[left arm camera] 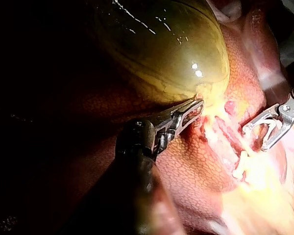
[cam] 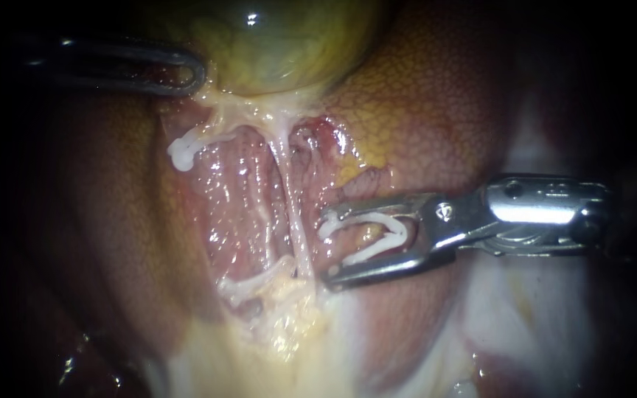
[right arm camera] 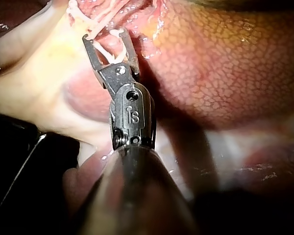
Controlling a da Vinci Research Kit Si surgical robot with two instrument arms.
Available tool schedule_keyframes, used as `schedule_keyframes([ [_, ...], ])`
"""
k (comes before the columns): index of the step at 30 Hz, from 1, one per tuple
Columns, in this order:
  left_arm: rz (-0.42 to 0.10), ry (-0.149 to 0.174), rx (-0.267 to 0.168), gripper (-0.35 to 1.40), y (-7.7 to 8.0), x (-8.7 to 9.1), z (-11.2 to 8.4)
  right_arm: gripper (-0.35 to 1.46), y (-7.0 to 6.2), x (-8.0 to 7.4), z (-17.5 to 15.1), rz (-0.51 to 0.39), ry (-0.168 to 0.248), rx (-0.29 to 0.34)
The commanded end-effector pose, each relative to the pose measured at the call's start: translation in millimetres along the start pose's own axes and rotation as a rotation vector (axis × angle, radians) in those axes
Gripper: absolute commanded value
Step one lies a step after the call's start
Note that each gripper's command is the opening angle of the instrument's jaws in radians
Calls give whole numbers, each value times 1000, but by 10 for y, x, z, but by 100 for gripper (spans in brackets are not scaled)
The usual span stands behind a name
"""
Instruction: Clipping first clip right tube
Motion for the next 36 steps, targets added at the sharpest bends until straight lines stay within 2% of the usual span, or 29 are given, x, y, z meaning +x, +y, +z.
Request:
schedule_keyframes([
  [1, 0, 0, 0, -35, 0, 0, 0, 41, 1, -2, 3, 9, -1, -3],
  [20, 0, 0, 0, -35, 0, 0, 0, 41, 11, -10, 45, 67, 37, 79],
  [24, 0, 0, 0, -35, 0, 0, 0, 41, 10, -9, 47, 90, 85, 132],
  [36, 0, 0, 0, -35, 0, 0, 0, 41, 8, -7, 51, 140, 175, 274],
])
